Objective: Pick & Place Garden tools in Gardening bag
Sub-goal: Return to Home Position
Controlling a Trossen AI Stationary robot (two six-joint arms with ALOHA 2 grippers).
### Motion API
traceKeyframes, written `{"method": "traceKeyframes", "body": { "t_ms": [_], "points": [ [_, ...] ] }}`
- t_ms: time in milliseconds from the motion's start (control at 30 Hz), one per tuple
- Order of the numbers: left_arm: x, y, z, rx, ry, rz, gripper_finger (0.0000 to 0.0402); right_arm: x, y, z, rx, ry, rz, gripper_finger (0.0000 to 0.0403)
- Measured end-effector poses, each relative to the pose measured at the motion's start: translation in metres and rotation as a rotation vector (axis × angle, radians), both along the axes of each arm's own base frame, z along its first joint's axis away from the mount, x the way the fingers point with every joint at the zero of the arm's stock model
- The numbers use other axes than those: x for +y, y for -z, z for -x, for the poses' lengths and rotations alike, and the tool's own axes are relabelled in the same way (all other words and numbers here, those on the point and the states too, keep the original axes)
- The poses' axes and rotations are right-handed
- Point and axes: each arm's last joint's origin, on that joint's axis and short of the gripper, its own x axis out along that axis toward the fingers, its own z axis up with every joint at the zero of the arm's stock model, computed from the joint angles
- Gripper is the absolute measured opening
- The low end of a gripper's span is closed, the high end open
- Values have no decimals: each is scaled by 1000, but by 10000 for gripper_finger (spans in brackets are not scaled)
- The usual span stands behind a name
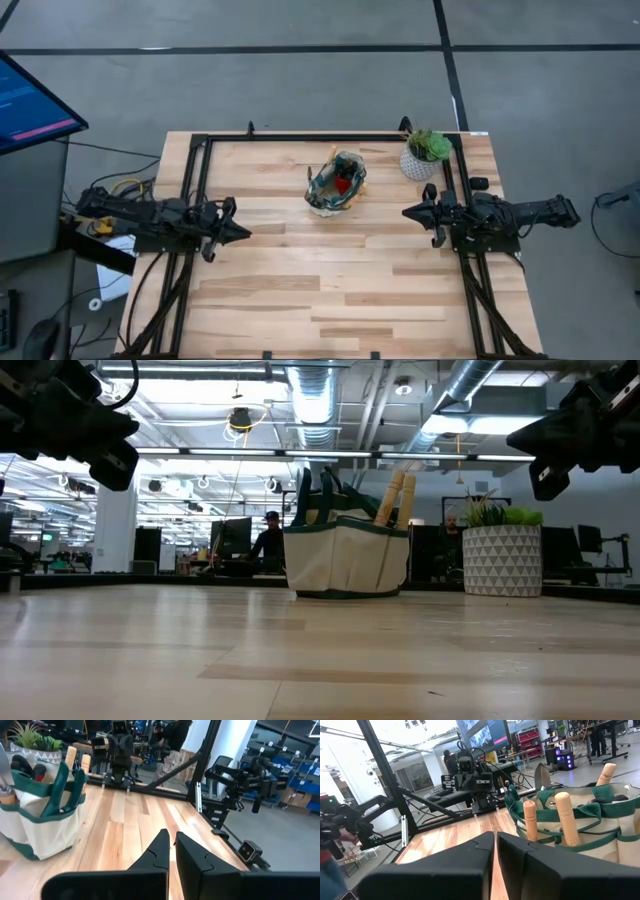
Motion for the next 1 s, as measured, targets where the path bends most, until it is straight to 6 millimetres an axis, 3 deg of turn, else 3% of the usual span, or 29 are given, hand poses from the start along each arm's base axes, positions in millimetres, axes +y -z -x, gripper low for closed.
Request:
{"method": "traceKeyframes", "body": {
  "t_ms": [1000],
  "points": [
    [-1,3,-3,40,0,-8,2,0,0,0,1,0,0,21]
  ]
}}
